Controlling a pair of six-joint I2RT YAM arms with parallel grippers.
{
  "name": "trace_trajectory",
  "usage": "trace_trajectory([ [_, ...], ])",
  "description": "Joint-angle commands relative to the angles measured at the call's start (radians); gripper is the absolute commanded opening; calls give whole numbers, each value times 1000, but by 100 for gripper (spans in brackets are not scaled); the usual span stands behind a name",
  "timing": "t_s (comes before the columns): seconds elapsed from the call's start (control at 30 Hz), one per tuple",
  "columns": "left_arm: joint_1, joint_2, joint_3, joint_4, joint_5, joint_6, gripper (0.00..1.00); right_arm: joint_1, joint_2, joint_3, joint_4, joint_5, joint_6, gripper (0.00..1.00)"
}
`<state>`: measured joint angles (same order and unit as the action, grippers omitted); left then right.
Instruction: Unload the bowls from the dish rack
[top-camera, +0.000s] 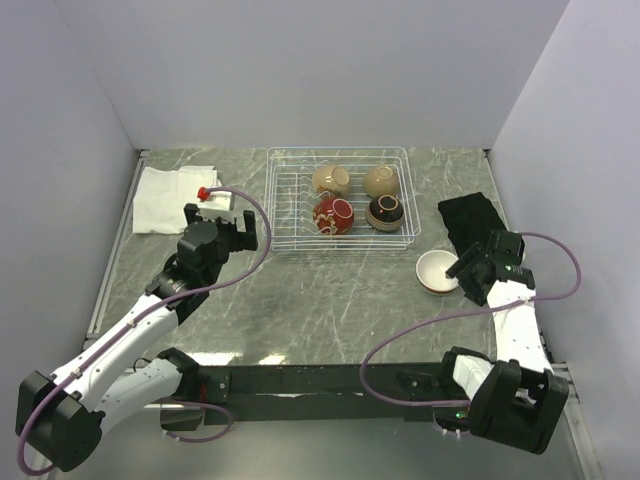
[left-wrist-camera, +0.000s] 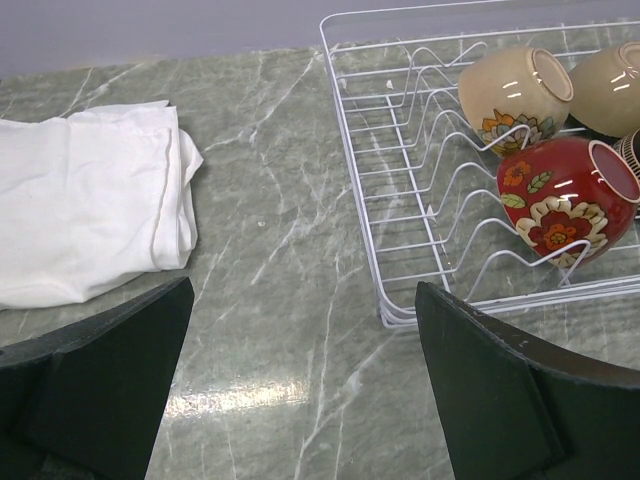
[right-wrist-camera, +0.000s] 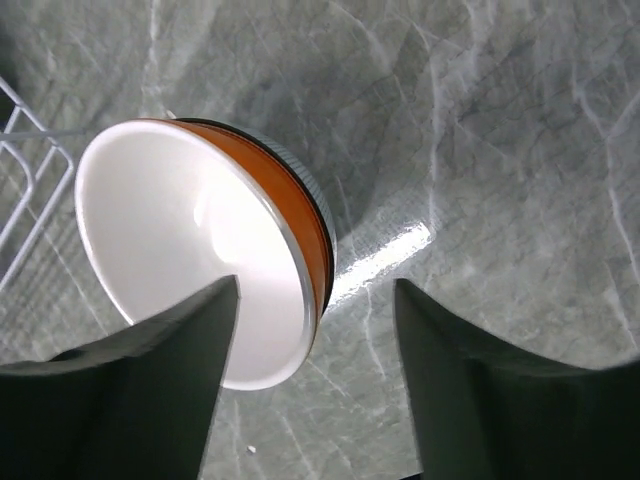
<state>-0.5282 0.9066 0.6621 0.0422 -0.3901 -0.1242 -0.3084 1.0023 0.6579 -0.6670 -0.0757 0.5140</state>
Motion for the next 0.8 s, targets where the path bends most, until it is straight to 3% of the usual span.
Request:
trace_trajectory([
  [0.0,-6,0,4,44,2,0,99,-6,-80,58,-19,50,-11,80],
  [0.13,-6,9,2,47,7,-11,100,32,-113,137,-51,74,-11,86],
  [0.33,-6,21,5,47,13,-43,99,284,-133,268,-20,227,6,100],
  [0.53,-4,35,21,10,5,-97,99,535,-1,417,13,332,-55,100],
  [0.77,25,51,44,-66,-12,-127,99,785,271,616,78,407,-166,100],
])
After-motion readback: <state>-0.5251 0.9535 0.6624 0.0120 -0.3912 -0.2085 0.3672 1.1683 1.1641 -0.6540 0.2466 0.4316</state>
